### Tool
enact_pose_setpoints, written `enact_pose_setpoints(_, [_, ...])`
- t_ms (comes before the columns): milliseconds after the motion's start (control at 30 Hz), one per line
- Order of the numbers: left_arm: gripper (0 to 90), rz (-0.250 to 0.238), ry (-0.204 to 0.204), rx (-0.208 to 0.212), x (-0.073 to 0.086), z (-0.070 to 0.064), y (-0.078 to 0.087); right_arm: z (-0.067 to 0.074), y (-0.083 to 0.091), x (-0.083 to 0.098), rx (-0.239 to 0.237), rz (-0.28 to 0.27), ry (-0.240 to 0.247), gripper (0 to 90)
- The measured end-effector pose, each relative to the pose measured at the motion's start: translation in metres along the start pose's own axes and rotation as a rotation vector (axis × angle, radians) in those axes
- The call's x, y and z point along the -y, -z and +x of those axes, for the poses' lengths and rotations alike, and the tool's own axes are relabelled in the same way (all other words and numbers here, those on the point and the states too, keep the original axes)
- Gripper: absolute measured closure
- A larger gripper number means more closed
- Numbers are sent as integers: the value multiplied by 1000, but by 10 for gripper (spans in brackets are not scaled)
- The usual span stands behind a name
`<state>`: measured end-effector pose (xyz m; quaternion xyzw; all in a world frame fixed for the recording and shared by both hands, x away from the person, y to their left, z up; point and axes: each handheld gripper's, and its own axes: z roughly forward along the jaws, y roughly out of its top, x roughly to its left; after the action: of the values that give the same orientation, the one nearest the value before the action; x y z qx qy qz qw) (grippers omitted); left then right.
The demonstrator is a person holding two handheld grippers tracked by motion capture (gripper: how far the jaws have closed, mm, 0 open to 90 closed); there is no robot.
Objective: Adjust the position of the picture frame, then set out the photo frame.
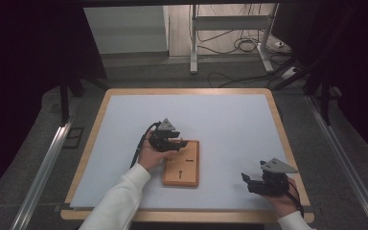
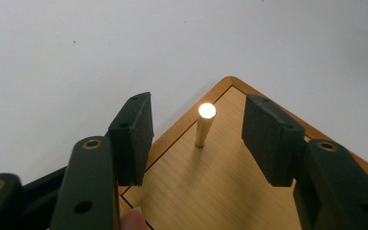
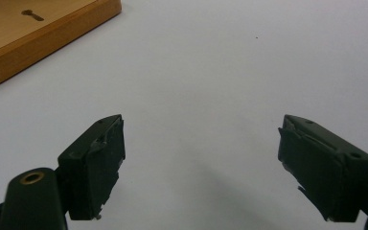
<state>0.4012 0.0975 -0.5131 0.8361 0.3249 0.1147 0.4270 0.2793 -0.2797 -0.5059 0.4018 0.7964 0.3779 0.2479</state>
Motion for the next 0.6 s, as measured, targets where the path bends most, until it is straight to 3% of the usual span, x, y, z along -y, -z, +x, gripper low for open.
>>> enact_pose_setpoints(433, [422,11,-62,25,-1,4,7,4,2,-2,-13,-20,15,168])
enact_pose_setpoints(600, [417,29,-53,50,1,9,5,7,2,-3,-24,-31,23,168])
